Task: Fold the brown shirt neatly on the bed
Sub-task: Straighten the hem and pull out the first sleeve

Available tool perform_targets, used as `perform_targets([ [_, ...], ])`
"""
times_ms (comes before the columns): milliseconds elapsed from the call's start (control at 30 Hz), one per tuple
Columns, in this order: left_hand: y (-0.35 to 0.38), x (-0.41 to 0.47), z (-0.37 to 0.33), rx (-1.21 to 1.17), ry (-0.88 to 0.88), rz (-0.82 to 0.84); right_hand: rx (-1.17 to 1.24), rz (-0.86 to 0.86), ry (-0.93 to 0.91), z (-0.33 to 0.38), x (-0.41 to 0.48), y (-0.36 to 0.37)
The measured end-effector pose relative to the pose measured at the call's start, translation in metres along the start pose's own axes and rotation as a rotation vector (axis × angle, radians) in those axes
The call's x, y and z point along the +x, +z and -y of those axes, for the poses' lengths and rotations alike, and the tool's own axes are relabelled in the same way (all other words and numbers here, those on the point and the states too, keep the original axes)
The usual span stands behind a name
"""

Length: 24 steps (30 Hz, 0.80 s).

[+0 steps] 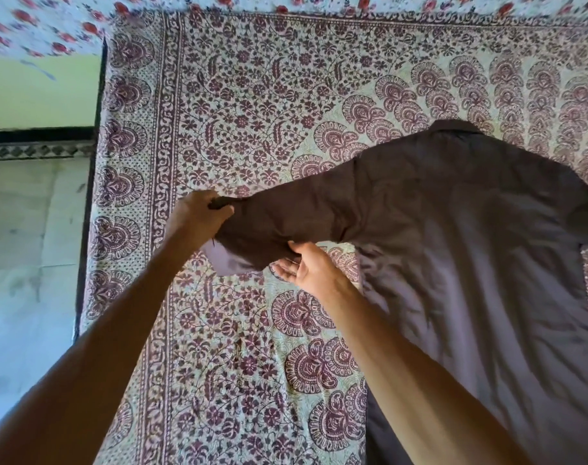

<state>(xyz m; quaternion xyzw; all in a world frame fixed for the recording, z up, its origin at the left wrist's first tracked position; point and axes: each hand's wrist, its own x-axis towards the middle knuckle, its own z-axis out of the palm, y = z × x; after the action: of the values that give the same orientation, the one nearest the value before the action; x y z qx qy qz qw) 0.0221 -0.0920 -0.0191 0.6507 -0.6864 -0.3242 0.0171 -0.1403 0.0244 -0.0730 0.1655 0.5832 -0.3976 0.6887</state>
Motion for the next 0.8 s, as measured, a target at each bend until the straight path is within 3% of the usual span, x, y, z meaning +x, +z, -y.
perform_targets([
  [133, -0.004, -0.007, 0.02, 0.221, -0.064, -0.14, -0.093, -0.011, 0.0, -0.018, 0.01, 0.017],
  [200, 0.0, 0.001, 0.031, 0.175, -0.001, -0.212, -0.079, 0.051, -0.009, -0.023, 0.015, 0.024],
  [300, 0.007, 0.023, 0.058, -0.027, 0.057, -0.164, -0.06, 0.12, -0.004, -0.029, 0.021, 0.034],
  [400, 0.01, 0.031, 0.085, -0.164, -0.114, -0.201, 0.02, 0.125, 0.014, -0.041, 0.028, 0.04],
  [467, 0.014, 0.028, 0.101, -0.149, -0.324, -0.216, 0.092, 0.117, 0.002, -0.05, 0.033, 0.045],
  [567, 0.026, 0.016, 0.121, -0.223, -0.475, -0.136, 0.144, 0.114, -0.007, -0.059, 0.037, 0.055],
  [700, 0.037, 0.005, 0.133, -0.763, -0.56, 0.041, 0.078, 0.182, 0.021, -0.068, 0.036, 0.075],
  [800, 0.027, -0.008, 0.119, -1.021, -0.506, 0.285, 0.025, 0.056, -0.078, -0.074, 0.04, 0.094],
])
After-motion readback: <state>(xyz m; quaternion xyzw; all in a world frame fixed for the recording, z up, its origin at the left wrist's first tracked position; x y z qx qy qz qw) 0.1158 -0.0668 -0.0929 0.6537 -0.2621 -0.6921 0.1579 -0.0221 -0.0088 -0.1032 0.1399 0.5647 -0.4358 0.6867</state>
